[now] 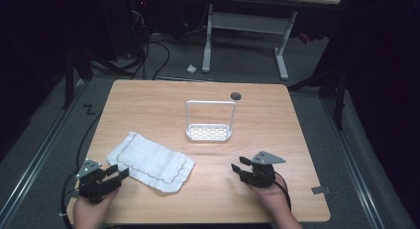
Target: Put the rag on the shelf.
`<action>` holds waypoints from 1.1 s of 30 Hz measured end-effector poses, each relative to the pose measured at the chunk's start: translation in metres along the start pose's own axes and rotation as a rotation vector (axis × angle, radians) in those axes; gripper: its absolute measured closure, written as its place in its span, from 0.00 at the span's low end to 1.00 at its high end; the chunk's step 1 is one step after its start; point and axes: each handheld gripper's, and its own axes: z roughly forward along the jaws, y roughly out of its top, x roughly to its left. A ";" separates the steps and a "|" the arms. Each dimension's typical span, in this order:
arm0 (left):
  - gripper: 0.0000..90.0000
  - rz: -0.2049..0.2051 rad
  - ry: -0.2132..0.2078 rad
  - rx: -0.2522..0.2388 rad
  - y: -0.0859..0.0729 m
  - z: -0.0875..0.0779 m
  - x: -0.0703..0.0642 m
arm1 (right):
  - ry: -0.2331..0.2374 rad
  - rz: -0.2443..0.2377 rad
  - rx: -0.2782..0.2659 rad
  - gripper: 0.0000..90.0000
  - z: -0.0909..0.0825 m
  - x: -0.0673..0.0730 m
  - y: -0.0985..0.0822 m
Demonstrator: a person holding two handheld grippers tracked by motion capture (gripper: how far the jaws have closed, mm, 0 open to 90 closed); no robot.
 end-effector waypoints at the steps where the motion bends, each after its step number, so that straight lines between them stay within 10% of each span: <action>1: 0.53 0.002 0.002 0.011 -0.001 0.002 -0.002 | 0.003 -0.010 0.001 0.60 0.001 0.000 0.000; 16: 0.51 -0.009 0.037 0.043 -0.006 -0.001 -0.001 | -0.026 -0.001 0.034 0.63 0.010 -0.003 -0.003; 20: 0.81 -0.061 -0.020 0.035 -0.002 0.002 -0.009 | -0.029 -0.011 0.046 0.64 0.011 0.000 -0.004; 23: 0.97 -0.036 -0.050 0.064 0.007 0.018 -0.032 | -0.025 -0.007 0.041 0.64 0.009 0.001 -0.005; 29: 1.00 0.061 -0.018 0.144 0.012 0.076 -0.066 | -0.022 0.010 0.047 0.64 0.008 0.000 -0.006; 33: 1.00 0.100 -0.023 0.142 0.011 0.080 -0.077 | -0.015 0.006 0.040 0.64 0.006 0.000 -0.007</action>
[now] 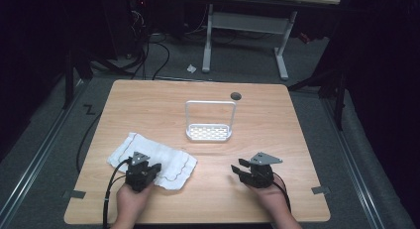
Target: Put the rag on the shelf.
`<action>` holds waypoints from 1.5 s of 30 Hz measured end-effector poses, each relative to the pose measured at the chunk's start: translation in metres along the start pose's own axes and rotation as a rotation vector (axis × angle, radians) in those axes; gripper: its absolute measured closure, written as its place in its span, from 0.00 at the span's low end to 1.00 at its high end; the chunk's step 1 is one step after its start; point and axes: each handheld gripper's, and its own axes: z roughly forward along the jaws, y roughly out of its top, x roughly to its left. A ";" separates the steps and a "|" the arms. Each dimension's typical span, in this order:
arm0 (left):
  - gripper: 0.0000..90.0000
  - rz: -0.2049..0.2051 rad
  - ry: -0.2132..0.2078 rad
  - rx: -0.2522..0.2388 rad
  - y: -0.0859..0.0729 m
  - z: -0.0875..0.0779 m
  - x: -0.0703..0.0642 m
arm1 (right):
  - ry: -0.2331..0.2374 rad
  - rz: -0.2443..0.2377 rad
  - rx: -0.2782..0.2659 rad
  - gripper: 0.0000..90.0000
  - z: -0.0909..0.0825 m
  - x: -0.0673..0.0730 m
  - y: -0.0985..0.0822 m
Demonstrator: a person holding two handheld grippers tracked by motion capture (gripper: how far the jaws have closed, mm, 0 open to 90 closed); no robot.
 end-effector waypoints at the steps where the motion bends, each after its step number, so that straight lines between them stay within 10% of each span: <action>1: 1.00 0.005 -0.009 -0.003 -0.002 0.000 -0.003 | 0.002 -0.005 -0.002 0.64 0.000 0.000 0.000; 11: 1.00 0.118 -0.169 0.025 -0.015 0.003 -0.052 | 0.031 -0.015 -0.009 0.69 0.002 0.008 0.004; 22: 1.00 0.229 -0.294 0.054 -0.020 0.011 -0.096 | 0.108 -0.095 -0.032 0.74 0.004 0.045 0.015; 29: 1.00 0.251 -0.295 0.050 -0.020 0.011 -0.098 | 0.067 -0.135 0.064 1.00 0.021 0.059 0.016; 45: 1.00 0.204 -0.284 0.035 -0.011 0.019 -0.081 | 0.112 -0.128 0.143 1.00 -0.005 0.093 -0.017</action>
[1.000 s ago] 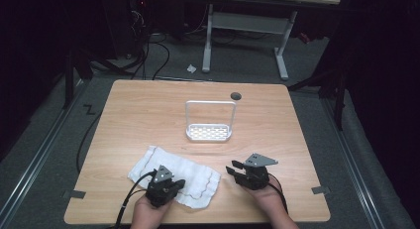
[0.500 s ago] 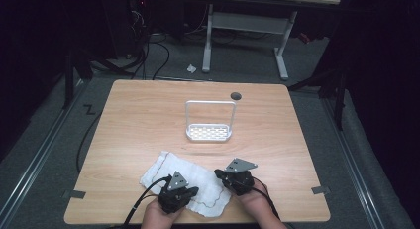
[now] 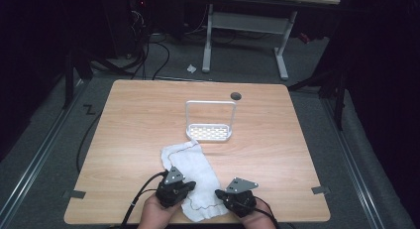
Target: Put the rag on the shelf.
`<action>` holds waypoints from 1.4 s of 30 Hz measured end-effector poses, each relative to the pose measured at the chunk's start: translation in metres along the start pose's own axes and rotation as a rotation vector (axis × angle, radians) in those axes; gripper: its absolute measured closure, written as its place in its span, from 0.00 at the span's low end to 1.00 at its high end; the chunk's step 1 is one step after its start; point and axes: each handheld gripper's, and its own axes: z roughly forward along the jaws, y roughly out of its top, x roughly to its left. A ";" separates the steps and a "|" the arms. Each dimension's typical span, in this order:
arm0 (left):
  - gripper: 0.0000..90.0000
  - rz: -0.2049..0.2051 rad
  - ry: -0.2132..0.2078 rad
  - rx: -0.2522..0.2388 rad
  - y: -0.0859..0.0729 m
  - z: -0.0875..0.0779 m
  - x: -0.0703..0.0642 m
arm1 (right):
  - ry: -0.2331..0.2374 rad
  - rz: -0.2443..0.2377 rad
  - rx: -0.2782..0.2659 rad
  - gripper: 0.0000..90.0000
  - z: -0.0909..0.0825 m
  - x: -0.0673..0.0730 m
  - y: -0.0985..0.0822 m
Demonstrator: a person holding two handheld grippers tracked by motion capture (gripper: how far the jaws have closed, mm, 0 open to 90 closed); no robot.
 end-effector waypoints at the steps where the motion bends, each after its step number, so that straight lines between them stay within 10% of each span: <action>1: 0.99 -0.006 0.006 -0.002 0.001 -0.001 0.001 | 0.009 0.001 0.001 1.00 0.000 0.001 0.000; 8: 0.90 -0.097 0.066 -0.038 0.000 -0.025 0.026 | 0.008 -0.009 -0.044 0.99 0.005 -0.008 0.017; 20: 0.97 -0.099 0.115 -0.007 -0.004 -0.021 0.030 | -0.063 0.018 -0.010 0.99 0.067 -0.049 0.066; 28: 0.96 -0.103 -0.003 -0.002 -0.004 -0.012 0.019 | -0.042 0.009 -0.012 0.98 0.032 -0.039 0.031; 34: 0.95 -0.023 -0.111 0.044 -0.005 -0.004 -0.008 | -0.040 0.043 -0.024 0.98 -0.004 -0.037 -0.005; 38: 0.91 -0.028 -0.138 0.052 -0.005 -0.006 -0.009 | -0.030 0.062 -0.029 0.98 -0.011 -0.037 -0.012; 42: 0.84 -0.031 -0.080 0.006 -0.003 -0.013 0.002 | -0.031 0.055 -0.030 0.97 -0.008 -0.036 -0.010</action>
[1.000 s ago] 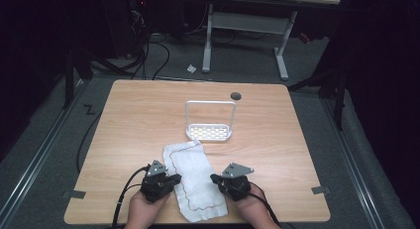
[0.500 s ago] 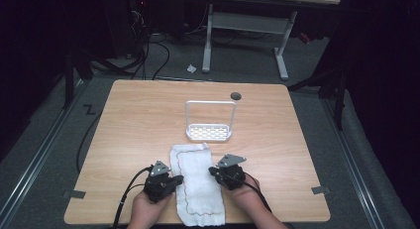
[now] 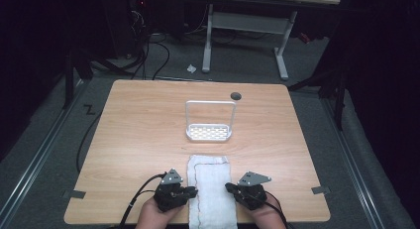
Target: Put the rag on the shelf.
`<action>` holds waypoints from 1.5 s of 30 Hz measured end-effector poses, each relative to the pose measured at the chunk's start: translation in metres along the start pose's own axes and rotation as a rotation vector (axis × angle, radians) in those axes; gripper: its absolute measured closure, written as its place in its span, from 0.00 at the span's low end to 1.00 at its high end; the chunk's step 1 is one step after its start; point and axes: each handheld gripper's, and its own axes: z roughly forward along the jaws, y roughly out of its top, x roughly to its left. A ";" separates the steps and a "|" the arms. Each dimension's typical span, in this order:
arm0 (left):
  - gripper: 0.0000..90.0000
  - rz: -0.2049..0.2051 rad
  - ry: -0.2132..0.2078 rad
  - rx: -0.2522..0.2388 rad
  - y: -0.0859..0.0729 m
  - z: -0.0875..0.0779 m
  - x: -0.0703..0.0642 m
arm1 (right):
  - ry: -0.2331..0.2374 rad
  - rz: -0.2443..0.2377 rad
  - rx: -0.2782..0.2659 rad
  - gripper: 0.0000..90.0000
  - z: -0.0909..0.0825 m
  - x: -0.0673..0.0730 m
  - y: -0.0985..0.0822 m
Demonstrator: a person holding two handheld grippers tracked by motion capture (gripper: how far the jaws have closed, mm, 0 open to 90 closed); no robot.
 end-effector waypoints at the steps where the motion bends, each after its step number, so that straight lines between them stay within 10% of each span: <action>1: 0.83 -0.006 0.013 -0.020 0.001 -0.004 0.004 | 0.001 -0.001 0.000 0.97 0.000 0.000 0.000; 11: 0.61 -0.087 0.159 -0.119 0.026 0.008 0.038 | 0.034 0.004 -0.005 0.97 0.001 -0.005 0.000; 17: 0.60 -0.048 0.244 -0.058 0.042 0.035 0.046 | 0.044 -0.002 -0.006 0.92 0.001 -0.005 0.000; 31: 0.82 -0.047 0.239 -0.055 0.049 0.049 0.042 | 0.056 0.003 -0.048 0.74 -0.002 -0.004 0.003; 45: 0.92 -0.074 0.211 -0.051 0.048 0.049 0.043 | -0.118 0.180 -0.046 0.75 0.040 -0.048 0.052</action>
